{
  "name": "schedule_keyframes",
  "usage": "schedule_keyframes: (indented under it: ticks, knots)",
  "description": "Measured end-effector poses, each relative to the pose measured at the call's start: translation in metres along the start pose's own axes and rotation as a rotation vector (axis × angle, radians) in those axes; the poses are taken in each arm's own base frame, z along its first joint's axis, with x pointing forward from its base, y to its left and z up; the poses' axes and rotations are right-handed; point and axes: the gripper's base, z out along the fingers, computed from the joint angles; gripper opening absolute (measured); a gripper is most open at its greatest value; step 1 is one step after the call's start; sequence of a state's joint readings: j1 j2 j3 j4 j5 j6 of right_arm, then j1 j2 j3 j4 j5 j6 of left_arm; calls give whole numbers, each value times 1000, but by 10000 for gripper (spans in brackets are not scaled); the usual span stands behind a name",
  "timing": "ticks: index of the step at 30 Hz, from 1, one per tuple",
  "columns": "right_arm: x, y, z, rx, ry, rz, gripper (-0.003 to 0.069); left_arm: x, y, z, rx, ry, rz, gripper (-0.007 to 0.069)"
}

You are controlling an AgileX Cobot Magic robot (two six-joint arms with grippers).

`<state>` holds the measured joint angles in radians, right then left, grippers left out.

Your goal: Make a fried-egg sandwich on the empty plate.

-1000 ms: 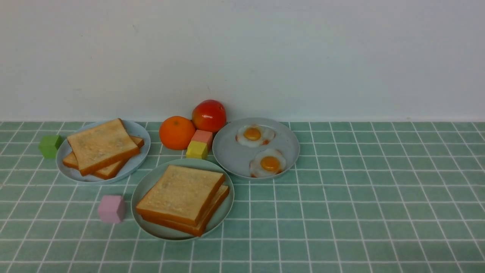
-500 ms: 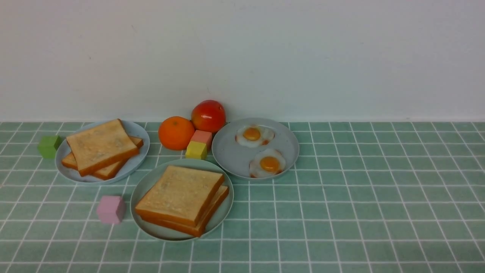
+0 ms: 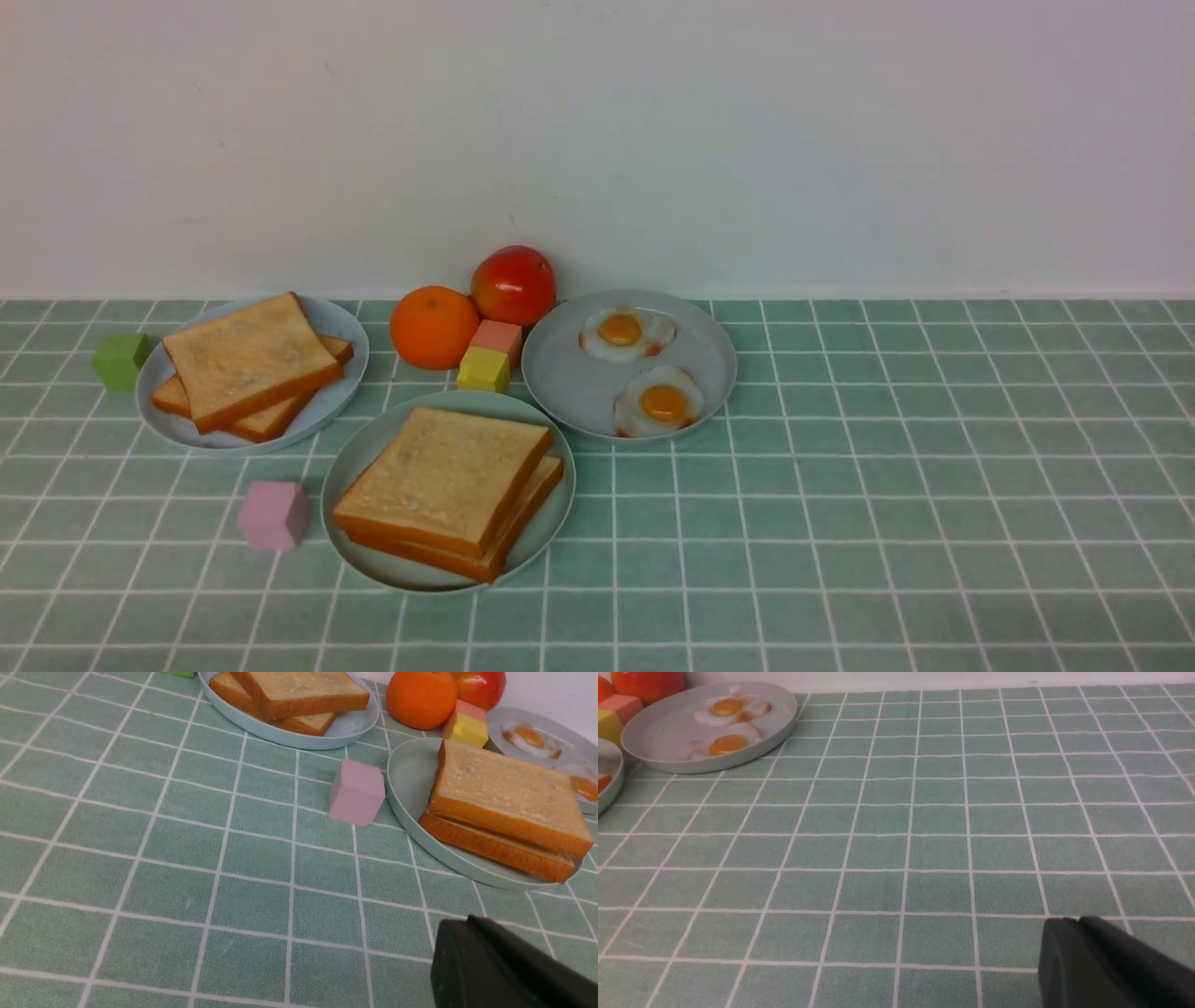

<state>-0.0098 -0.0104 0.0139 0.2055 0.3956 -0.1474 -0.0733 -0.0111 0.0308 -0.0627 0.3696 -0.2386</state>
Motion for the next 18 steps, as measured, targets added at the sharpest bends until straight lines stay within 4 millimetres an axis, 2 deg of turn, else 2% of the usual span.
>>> schedule_keyframes:
  ticks: [18]
  knots:
    - [0, 0, 0, 0, 0, 0, 64, 0, 0, 0, 0, 0, -2, -13]
